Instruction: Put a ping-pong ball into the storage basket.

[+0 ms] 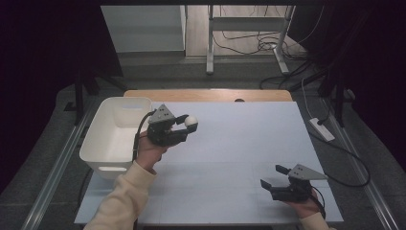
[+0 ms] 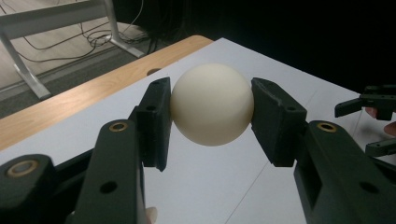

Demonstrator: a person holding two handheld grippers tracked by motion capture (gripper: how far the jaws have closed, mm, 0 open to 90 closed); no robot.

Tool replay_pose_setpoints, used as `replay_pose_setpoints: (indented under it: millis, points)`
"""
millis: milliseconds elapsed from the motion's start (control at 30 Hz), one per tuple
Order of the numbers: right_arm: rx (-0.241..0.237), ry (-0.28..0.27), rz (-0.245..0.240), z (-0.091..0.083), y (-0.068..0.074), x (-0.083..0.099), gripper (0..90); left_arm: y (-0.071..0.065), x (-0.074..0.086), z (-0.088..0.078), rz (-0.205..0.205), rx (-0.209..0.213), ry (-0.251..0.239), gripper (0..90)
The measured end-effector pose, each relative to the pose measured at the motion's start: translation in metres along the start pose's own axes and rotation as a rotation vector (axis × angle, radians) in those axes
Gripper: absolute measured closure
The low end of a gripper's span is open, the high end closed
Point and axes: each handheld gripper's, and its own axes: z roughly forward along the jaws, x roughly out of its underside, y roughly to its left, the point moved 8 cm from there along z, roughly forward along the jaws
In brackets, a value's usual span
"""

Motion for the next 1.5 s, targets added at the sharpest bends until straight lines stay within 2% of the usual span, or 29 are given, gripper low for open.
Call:
replay_pose_setpoints:
  millis: [667, 1500]
  points:
    - [0.003, -0.004, -0.001, -0.001, -0.001, -0.001, 14.4, 0.014, -0.01, -0.013, -0.009, -0.042, -0.023, 50.8]
    - [0.003, -0.005, -0.003, 0.0, 0.0, -0.001, 14.4, 0.036, -0.009, -0.028, -0.038, -0.097, -0.033, 50.8]
